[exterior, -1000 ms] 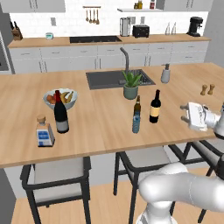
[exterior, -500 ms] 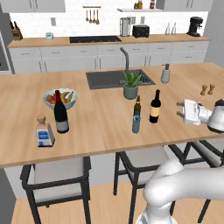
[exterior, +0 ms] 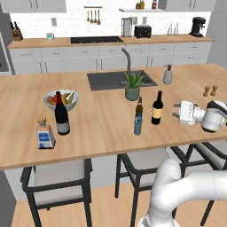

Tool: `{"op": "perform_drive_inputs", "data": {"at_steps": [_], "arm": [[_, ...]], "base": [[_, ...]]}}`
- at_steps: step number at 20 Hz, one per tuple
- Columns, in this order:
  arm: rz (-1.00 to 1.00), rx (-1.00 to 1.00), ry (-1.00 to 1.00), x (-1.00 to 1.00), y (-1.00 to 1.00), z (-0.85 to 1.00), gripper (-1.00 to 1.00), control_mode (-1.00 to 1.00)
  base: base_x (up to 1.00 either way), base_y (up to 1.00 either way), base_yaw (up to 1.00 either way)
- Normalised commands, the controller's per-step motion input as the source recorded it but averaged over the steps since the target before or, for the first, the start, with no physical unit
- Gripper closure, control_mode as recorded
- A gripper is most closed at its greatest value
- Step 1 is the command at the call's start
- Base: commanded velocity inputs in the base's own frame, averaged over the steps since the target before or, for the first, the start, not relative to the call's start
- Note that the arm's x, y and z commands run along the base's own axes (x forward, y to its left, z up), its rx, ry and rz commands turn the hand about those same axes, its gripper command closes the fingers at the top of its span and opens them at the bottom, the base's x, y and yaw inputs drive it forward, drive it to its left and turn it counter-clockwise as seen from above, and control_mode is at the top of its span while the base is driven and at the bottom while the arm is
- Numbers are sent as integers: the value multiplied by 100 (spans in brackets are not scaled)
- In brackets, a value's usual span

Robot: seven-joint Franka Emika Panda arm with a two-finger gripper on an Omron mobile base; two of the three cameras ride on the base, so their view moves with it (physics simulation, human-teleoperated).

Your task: Move the plastic bottles in the middle to the plastics group, and the glass bottles in the middle to the glass group.

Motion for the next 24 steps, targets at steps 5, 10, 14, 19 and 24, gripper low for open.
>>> {"op": "perform_drive_inputs", "data": {"at_steps": [5,10,14,19,24], "arm": [[-4,-5,7,59,-1,-19,-100,-100],[-4,-7,15,49,0,-4,-100,-100],[-3,0,13,36,-5,0,-100,-100],[-2,-2,4,36,0,-11,-100,-100],[0,0,0,7,0,-13,-100,-100]], "base": [[0,0,0],[0,0,0],[0,0,0],[0,0,0],[0,0,0]]}}
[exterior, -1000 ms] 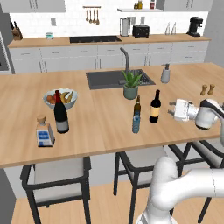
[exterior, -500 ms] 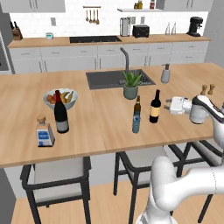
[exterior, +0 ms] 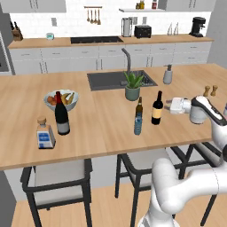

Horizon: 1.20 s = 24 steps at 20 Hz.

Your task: Move the plastic bottles in the middle to the plastics group, and the glass bottles in the middle to the glass group.

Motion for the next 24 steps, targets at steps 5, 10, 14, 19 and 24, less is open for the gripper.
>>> {"op": "perform_drive_inputs", "data": {"at_steps": [5,10,14,19,24], "arm": [[0,0,0,-1,0,-9,-100,-100],[0,0,0,0,14,-6,-100,-100],[0,0,0,-1,24,-5,-100,-100],[0,0,0,0,16,-2,-100,-100],[0,0,0,0,14,-1,-100,-100]], "base": [[0,0,0],[0,0,0],[0,0,0],[0,0,0],[0,0,0]]}}
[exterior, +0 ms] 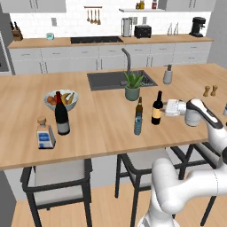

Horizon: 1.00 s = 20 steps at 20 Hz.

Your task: Move the plastic bottles in the middle to the plastics group, and the glass bottles in the middle to the glass group.

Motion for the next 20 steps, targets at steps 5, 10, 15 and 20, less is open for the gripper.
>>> {"op": "perform_drive_inputs", "data": {"at_steps": [5,10,15,20], "arm": [[0,0,0,0,15,-4,-100,-100],[0,0,0,2,16,-3,-100,-100],[0,0,0,13,8,-2,100,-100],[0,0,0,-14,-6,0,100,-100]], "base": [[0,0,0],[0,0,0],[0,0,0],[0,0,0]]}}
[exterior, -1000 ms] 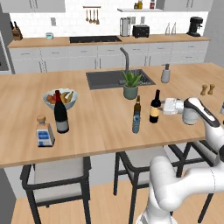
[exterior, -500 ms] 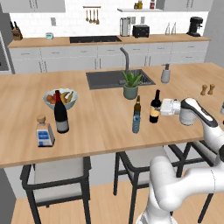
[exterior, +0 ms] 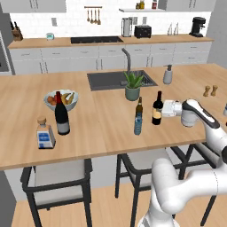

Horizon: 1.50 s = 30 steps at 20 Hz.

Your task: Move the plastic bottles in the middle to the plastics group, and the glass bottles in the middle to the glass group.

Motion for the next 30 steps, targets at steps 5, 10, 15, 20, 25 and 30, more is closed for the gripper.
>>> {"op": "perform_drive_inputs", "data": {"at_steps": [5,10,15,20,25,30], "arm": [[0,0,0,-63,-8,30,100,-100],[-1,2,0,-91,13,47,100,-100],[-6,6,3,-95,42,19,100,-100],[-2,2,1,-87,59,7,100,-100],[0,0,1,-50,76,25,100,-100],[0,-3,0,-36,97,16,100,-100]], "base": [[0,0,0],[0,0,0],[0,0,0],[0,0,0],[0,0,0],[0,0,0]]}}
